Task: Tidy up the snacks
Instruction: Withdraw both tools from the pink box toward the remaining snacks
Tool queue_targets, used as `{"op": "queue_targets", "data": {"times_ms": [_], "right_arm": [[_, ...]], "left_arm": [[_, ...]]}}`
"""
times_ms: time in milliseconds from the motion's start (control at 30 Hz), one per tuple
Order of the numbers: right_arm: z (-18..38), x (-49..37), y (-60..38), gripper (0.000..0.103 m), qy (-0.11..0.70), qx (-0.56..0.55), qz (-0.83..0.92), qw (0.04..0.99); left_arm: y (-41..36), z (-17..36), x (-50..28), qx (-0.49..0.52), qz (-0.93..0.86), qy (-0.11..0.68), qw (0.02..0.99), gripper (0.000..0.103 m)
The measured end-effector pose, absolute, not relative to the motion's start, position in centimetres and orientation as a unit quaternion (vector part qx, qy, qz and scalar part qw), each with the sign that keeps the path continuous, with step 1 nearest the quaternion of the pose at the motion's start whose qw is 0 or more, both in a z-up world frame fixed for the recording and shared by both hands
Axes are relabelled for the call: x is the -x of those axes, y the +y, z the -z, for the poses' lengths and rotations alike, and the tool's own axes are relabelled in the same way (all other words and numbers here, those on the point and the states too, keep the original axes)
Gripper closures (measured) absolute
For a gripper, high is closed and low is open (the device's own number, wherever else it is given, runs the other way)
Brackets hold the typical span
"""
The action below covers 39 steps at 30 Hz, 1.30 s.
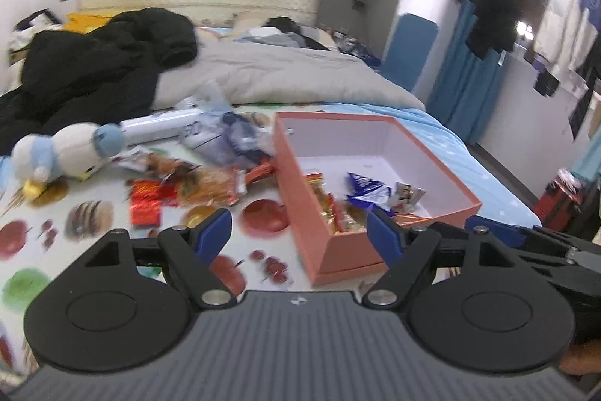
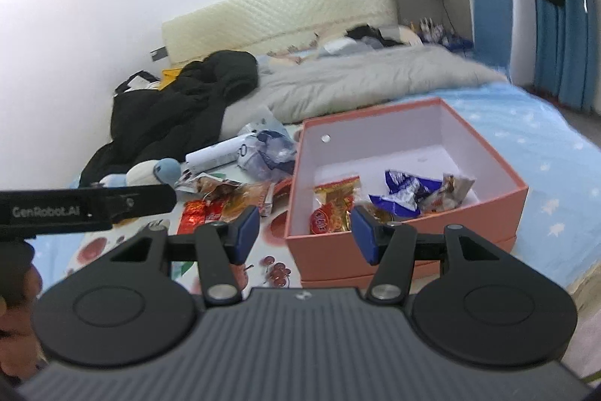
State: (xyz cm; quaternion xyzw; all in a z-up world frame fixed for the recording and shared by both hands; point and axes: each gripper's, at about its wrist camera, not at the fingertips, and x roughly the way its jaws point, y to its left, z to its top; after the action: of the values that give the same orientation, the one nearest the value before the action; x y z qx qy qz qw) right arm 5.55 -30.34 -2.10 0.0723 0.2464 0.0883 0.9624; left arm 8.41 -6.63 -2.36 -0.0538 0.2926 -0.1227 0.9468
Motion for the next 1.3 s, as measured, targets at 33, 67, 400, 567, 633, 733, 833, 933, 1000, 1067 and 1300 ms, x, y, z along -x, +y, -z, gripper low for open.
{"op": "queue_targets", "data": {"times_ms": [33, 67, 400, 567, 633, 733, 833, 933, 1000, 1067, 1300], "right_arm": [[2.1, -5.1, -29.9, 0.047, 0.242, -0.066, -0.094, 0.964], [2.2, -4.6, -29.4, 0.047, 0.238, -0.062, -0.103, 0.964], [3.9, -1.8, -27.0, 0.047, 0.252, -0.052, -0.135, 0.957], [4.8, -2.0, -26.2, 0.047, 0.258, -0.046, -0.146, 0.954], [5.0, -2.4, -25.9, 0.047, 0.261, -0.046, -0.148, 0.953], [5.4, -3.1, -25.5, 0.047, 0.266, -0.046, -0.148, 0.952], [6.0, -4.0, -25.0, 0.047, 0.270, -0.047, -0.150, 0.950], [6.4, -5.0, -24.4, 0.047, 0.275, -0.042, -0.154, 0.948], [6.7, -5.7, -23.9, 0.047, 0.279, -0.038, -0.158, 0.947], [7.0, -6.4, -23.5, 0.047, 0.280, -0.034, -0.162, 0.946], [8.4, -9.0, -21.7, 0.047, 0.286, -0.021, -0.171, 0.943]], "left_arm": [[-6.1, 2.5, -7.8, 0.058, 0.119, 0.293, 0.947, 0.021], [-5.6, 2.6, -7.1, 0.059, 0.115, 0.293, 0.947, 0.021], [-2.4, 5.4, -3.4, 0.070, 0.062, 0.318, 0.944, 0.021], [-1.6, 6.3, -3.9, 0.080, 0.058, 0.323, 0.941, 0.021], [-1.2, 6.7, -4.6, 0.085, 0.057, 0.323, 0.941, 0.021], [-0.7, 7.3, -5.8, 0.089, 0.055, 0.327, 0.939, 0.021], [0.0, 8.1, -7.0, 0.094, 0.051, 0.332, 0.937, 0.021], [0.8, 9.0, -8.2, 0.101, 0.046, 0.339, 0.934, 0.021], [1.3, 9.6, -9.0, 0.104, 0.043, 0.342, 0.933, 0.021], [1.9, 10.2, -9.8, 0.107, 0.040, 0.344, 0.932, 0.021], [3.8, 12.8, -12.6, 0.113, 0.033, 0.357, 0.927, 0.021]]}}
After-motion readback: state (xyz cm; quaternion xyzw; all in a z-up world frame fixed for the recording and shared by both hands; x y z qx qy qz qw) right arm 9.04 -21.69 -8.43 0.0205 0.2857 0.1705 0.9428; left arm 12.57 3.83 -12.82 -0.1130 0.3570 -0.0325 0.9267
